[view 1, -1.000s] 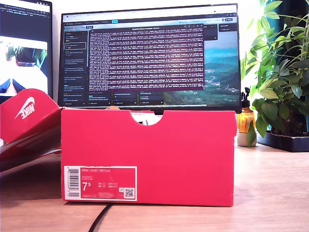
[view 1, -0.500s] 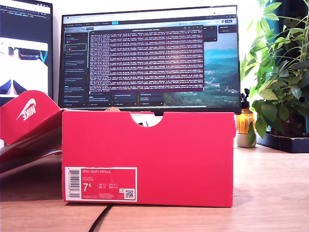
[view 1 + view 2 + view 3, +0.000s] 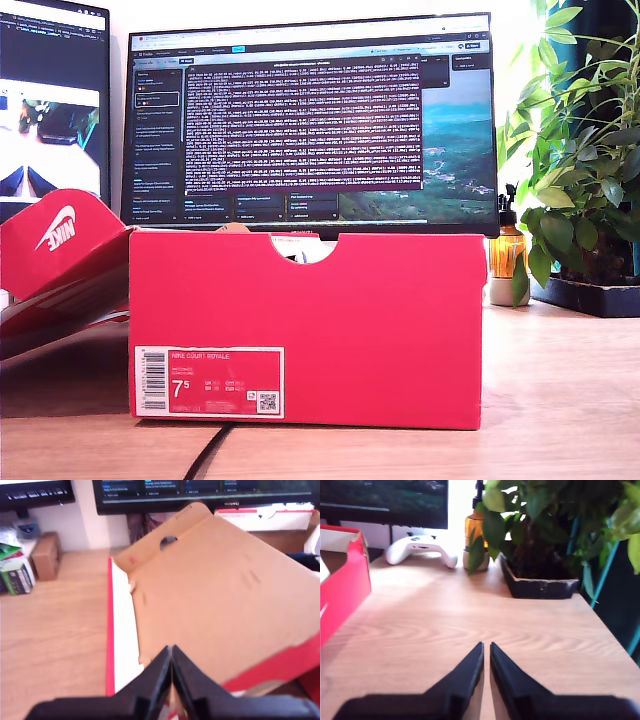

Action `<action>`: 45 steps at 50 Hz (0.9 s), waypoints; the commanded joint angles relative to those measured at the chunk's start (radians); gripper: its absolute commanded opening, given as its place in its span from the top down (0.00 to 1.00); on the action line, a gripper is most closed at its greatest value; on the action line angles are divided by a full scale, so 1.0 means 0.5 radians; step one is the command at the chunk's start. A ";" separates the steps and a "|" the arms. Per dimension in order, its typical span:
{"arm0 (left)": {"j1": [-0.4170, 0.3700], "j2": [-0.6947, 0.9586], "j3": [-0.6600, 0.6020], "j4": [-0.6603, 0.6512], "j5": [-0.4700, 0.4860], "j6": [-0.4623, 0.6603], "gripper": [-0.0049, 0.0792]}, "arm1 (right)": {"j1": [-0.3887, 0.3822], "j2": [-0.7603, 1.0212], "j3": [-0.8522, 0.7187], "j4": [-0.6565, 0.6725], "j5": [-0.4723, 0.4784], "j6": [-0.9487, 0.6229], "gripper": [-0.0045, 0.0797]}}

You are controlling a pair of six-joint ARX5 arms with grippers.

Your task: Pack the blue shoes by picking the first shoe and placing it inside the red shoebox, left side, then picking and rotating the second shoe and placing it in the shoebox

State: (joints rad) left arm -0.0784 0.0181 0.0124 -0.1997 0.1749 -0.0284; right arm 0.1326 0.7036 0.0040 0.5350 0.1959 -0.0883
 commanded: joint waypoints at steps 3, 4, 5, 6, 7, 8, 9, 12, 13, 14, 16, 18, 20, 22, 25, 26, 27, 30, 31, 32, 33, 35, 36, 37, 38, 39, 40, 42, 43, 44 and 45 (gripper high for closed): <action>-0.006 -0.060 -0.043 -0.076 -0.009 -0.037 0.96 | 0.004 -0.080 0.000 -0.038 0.011 -0.019 0.96; -0.006 -0.061 -0.043 -0.077 -0.020 -0.043 0.96 | 0.004 -0.098 0.000 -0.045 0.011 -0.019 0.96; -0.006 -0.061 -0.043 -0.079 -0.031 -0.050 0.96 | 0.003 -0.122 0.000 -0.049 0.011 -0.022 0.96; -0.006 -0.061 -0.043 -0.079 -0.037 -0.050 0.96 | 0.003 -0.139 0.000 -0.052 0.012 -0.027 0.96; -0.006 -0.061 -0.043 -0.079 -0.037 -0.051 0.96 | 0.003 -0.166 0.000 -0.062 0.014 -0.033 0.96; -0.006 -0.061 -0.043 -0.079 -0.036 -0.051 0.96 | 0.003 -0.191 0.000 -0.076 0.019 -0.035 0.96; -0.007 -0.061 -0.043 -0.078 -0.034 -0.050 0.96 | 0.003 -0.209 0.000 -0.092 0.031 -0.036 0.96; -0.008 -0.061 -0.044 -0.073 -0.009 -0.047 0.96 | -0.005 -0.299 0.000 -0.155 0.056 -0.045 0.96; -0.009 -0.061 -0.044 -0.074 -0.006 -0.047 0.96 | -0.010 -0.326 0.000 -0.173 0.056 -0.058 0.96; -0.009 -0.061 -0.043 -0.075 -0.006 -0.048 0.96 | -0.016 -0.346 0.000 -0.196 0.056 -0.066 0.96; -0.009 -0.061 -0.044 -0.079 -0.006 -0.048 0.96 | -0.034 -0.401 0.000 -0.239 0.055 -0.080 0.96; -0.010 -0.061 -0.044 -0.078 -0.007 -0.048 0.96 | -0.050 -0.453 0.000 -0.279 0.052 -0.080 0.96; -0.010 -0.061 -0.044 -0.076 -0.011 -0.048 0.96 | -0.069 -0.511 0.001 -0.324 0.050 -0.080 0.96; -0.010 -0.061 -0.044 -0.076 -0.015 -0.048 0.96 | -0.089 -0.568 0.001 -0.362 0.050 -0.085 0.96; -0.011 -0.061 -0.044 -0.078 -0.015 -0.048 0.96 | -0.117 -0.657 0.002 -0.428 0.053 -0.085 0.96; -0.010 -0.061 -0.044 -0.078 -0.014 -0.048 0.96 | -0.133 -0.684 0.002 -0.449 0.056 -0.085 0.96; -0.011 -0.061 -0.044 -0.078 -0.014 -0.048 0.96 | -0.153 -0.722 0.002 -0.479 0.055 -0.085 0.96; -0.011 -0.061 -0.044 -0.078 -0.014 -0.048 0.96 | -0.199 -0.807 0.002 -0.549 0.019 -0.070 0.96; -0.011 -0.061 -0.044 -0.078 -0.014 -0.048 0.96 | -0.211 -0.835 0.002 -0.576 -0.008 -0.072 0.96; -0.010 -0.061 -0.044 -0.078 -0.015 -0.048 0.96 | -0.223 -0.865 0.002 -0.603 -0.026 -0.070 0.96; -0.010 -0.061 -0.044 -0.078 -0.015 -0.048 0.96 | -0.233 -0.890 0.002 -0.627 -0.051 -0.065 0.96; -0.010 -0.061 -0.044 -0.078 -0.018 -0.048 0.96 | -0.249 -0.943 0.002 -0.682 -0.098 -0.063 0.96; -0.010 -0.061 -0.044 -0.077 -0.022 -0.048 0.96 | -0.254 -0.966 0.002 -0.709 -0.111 -0.063 0.96; -0.010 -0.061 -0.044 -0.077 -0.025 -0.048 0.96 | -0.260 -0.990 0.002 -0.739 -0.116 -0.060 0.96; -0.010 -0.061 -0.043 -0.077 -0.028 -0.048 0.96 | -0.262 -1.012 0.002 -0.772 -0.117 -0.050 0.96; -0.010 -0.061 -0.044 -0.077 -0.031 -0.048 0.96 | -0.269 -1.036 0.002 -0.806 -0.117 -0.040 0.96; -0.010 -0.061 -0.044 -0.077 -0.033 -0.048 0.96 | -0.272 -1.058 0.002 -0.841 -0.117 -0.036 0.96; -0.010 -0.061 -0.044 -0.078 -0.044 -0.048 0.96 | -0.275 -1.104 0.002 -0.899 -0.119 -0.028 0.96; -0.010 -0.061 -0.044 -0.078 -0.047 -0.048 0.96 | -0.276 -1.124 0.002 -0.930 -0.130 -0.025 0.96; -0.010 -0.061 -0.043 -0.078 -0.048 -0.050 0.96 | -0.278 -1.149 0.002 -0.959 -0.142 -0.012 0.96; -0.010 -0.061 -0.044 -0.079 -0.048 -0.050 0.96 | -0.278 -1.171 0.002 -0.987 -0.156 -0.001 0.96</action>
State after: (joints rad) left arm -0.0792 -0.0040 0.0147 -0.2108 0.1547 -0.0486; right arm 0.0002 0.1387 0.0040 0.0605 0.1303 -0.1017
